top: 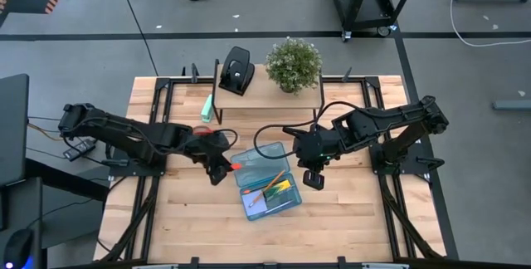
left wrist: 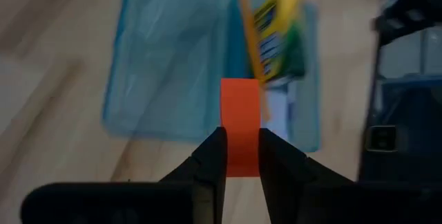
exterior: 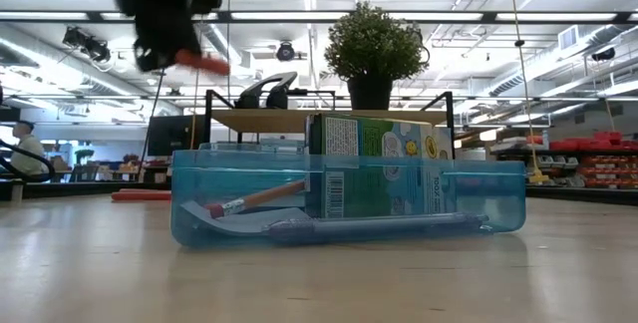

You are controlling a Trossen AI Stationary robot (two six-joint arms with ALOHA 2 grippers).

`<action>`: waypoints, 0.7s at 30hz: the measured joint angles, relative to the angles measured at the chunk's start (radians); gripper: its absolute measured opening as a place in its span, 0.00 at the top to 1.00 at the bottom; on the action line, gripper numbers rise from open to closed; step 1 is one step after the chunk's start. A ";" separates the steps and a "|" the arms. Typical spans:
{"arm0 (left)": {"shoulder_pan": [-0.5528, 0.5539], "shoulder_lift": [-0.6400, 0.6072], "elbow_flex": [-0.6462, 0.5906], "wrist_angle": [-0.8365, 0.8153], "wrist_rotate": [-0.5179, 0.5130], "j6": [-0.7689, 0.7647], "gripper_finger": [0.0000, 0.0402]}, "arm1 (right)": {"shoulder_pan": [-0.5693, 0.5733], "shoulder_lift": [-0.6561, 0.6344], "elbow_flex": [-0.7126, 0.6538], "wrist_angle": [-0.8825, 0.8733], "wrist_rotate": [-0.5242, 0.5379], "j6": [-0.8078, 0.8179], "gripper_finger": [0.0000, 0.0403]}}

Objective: Pack school essentials
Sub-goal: Put the orange eraser into the blue supply box

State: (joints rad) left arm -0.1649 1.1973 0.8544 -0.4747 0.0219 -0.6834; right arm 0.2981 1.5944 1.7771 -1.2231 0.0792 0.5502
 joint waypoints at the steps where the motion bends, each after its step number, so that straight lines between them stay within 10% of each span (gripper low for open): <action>1: -0.003 0.000 0.010 0.012 -0.001 0.013 0.82 | 0.000 0.000 0.000 0.000 0.000 0.000 0.90; 21: -0.102 0.207 0.017 0.351 -0.002 0.013 0.79 | 0.012 0.000 0.000 -0.003 0.000 0.071 0.90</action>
State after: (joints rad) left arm -0.2670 1.4042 0.8715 -0.1236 0.0200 -0.6700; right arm 0.3104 1.5944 1.7771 -1.2263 0.0788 0.6209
